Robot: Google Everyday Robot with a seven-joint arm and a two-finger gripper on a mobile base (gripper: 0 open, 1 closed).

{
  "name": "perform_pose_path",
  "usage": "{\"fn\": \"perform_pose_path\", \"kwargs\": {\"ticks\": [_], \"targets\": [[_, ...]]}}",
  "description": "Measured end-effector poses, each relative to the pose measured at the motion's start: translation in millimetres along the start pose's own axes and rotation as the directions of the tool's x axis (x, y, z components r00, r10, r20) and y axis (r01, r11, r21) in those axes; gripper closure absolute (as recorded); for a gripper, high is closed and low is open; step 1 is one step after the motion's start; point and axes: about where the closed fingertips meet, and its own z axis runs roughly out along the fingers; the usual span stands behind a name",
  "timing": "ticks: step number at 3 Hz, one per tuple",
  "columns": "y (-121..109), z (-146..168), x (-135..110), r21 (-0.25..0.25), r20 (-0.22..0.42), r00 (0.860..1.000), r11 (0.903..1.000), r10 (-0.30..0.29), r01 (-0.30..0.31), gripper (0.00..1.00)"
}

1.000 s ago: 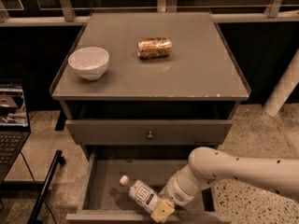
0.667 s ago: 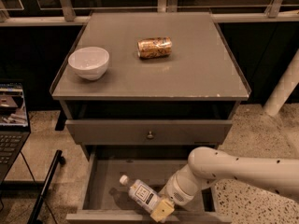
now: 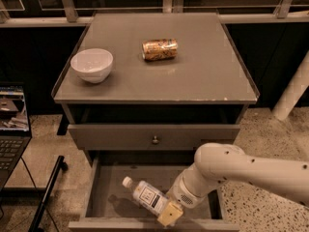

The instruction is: Pick blue plastic bottle from middle drawer and place on counter

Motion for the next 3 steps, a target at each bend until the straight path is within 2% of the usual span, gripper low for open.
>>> {"fn": "perform_pose_path", "kwargs": {"ticks": [1, 2, 3], "targets": [[17.0, -60.8, -18.7, 0.127, -0.023, 0.998, 0.99, -0.058, 0.06, 1.0], [30.7, -125.7, -39.8, 0.283, -0.018, 0.998, 0.9572, -0.057, 0.059, 1.0], [38.4, -153.4, -50.5, 0.354, -0.024, 0.997, 0.9321, -0.072, 0.076, 1.0]]}}
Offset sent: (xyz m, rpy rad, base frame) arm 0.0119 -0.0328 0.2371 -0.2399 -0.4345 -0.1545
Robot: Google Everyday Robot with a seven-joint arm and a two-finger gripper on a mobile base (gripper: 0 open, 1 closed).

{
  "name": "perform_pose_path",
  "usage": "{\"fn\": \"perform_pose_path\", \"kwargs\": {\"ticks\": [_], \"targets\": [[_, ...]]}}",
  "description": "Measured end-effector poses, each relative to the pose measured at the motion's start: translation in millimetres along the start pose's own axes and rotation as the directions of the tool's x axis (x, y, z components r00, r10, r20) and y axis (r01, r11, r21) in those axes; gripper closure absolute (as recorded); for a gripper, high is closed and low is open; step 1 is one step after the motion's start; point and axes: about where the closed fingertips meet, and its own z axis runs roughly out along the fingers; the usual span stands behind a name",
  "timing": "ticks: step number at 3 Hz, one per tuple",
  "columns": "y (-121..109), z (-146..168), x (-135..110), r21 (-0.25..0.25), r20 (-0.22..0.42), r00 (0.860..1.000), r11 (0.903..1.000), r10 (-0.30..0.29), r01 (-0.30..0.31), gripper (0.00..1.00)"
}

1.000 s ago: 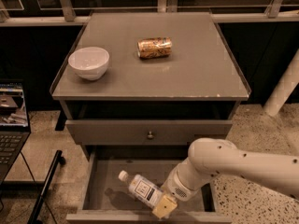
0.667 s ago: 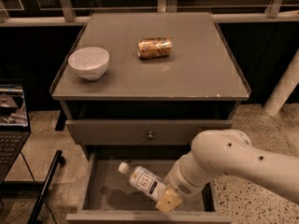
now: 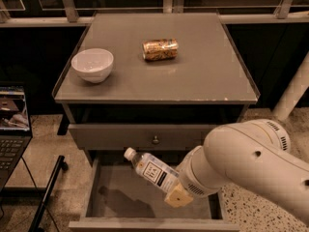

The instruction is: Pick blue plastic bottle from middle drawer and place on counter

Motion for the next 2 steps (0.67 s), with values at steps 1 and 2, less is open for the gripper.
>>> {"fn": "perform_pose_path", "kwargs": {"ticks": [1, 2], "targets": [[0.1, 0.2, 0.0, 0.0, 0.0, 1.0, 1.0, -0.001, 0.001, 1.0], [-2.7, -6.1, -4.8, 0.006, 0.015, 0.999, 0.9986, -0.052, 0.052, 1.0]]}}
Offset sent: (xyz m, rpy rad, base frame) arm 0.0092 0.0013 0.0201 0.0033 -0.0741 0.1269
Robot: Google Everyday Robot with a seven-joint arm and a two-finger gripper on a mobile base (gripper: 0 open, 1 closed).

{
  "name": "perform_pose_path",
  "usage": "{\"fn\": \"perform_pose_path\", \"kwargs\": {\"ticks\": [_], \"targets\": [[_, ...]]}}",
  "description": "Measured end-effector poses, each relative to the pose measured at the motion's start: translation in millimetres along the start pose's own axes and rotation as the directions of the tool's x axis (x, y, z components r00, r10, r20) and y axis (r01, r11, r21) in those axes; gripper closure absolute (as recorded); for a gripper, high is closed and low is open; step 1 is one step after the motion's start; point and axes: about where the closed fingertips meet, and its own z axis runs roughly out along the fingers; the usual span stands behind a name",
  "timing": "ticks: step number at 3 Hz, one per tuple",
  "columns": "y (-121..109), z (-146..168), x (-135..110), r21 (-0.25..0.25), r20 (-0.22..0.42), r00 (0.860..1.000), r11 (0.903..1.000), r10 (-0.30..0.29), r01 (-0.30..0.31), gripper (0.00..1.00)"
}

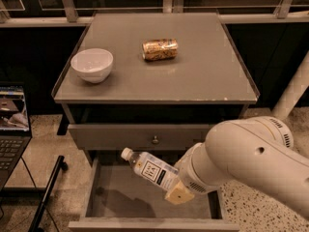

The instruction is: Pick blue plastic bottle from middle drawer and place on counter

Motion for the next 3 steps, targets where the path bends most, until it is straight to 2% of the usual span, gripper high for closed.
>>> {"fn": "perform_pose_path", "kwargs": {"ticks": [1, 2, 3], "targets": [[-21.5, -21.6, -11.6, -0.003, -0.005, 0.991, 0.9912, -0.132, 0.132, 1.0], [-56.1, -58.9, -33.6, -0.01, -0.007, 0.963, 0.9633, -0.268, 0.268, 1.0], [-91.8, -85.5, -55.5, -0.021, 0.044, 0.935, 0.9354, -0.352, 0.353, 1.0]]}}
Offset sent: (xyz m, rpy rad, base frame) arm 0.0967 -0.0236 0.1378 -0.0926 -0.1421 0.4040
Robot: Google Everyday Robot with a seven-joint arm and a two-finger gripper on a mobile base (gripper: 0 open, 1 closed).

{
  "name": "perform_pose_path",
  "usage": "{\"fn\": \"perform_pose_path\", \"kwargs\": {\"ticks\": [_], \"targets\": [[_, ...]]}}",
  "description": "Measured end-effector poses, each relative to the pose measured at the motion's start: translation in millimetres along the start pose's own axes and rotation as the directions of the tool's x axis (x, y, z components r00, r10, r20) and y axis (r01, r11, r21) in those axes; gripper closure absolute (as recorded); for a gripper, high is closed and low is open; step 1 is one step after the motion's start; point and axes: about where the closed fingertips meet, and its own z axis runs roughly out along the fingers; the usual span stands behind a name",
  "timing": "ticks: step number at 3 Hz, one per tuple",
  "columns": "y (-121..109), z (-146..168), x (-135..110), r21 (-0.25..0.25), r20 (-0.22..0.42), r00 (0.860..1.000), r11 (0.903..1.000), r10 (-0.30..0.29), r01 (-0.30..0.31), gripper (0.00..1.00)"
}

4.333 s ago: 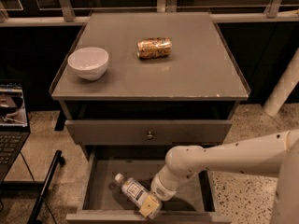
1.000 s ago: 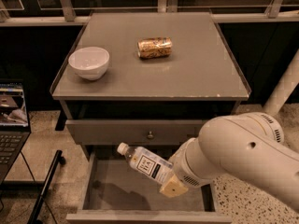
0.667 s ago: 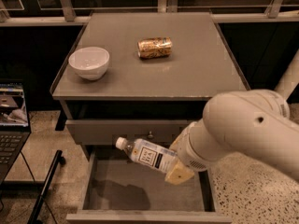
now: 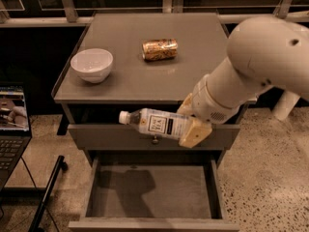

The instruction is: Pick blue plastic bottle from middle drawer and place on counter

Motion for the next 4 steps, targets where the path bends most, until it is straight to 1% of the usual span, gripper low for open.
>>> {"fn": "perform_pose_path", "kwargs": {"ticks": [1, 2, 3, 4], "targets": [[-39.2, -24.7, -13.8, 0.015, 0.069, 0.996, 0.9982, -0.059, 0.059, 1.0], [-72.5, -41.1, -24.1, 0.052, 0.119, 0.992, 0.9978, -0.048, 0.042, 1.0], [-103.3, -49.3, -33.7, 0.091, 0.163, 0.987, 0.9956, 0.004, -0.019, 1.0], [-131.9, -45.4, -32.7, 0.121, 0.186, 0.976, 0.9831, 0.114, -0.138, 1.0]]}}
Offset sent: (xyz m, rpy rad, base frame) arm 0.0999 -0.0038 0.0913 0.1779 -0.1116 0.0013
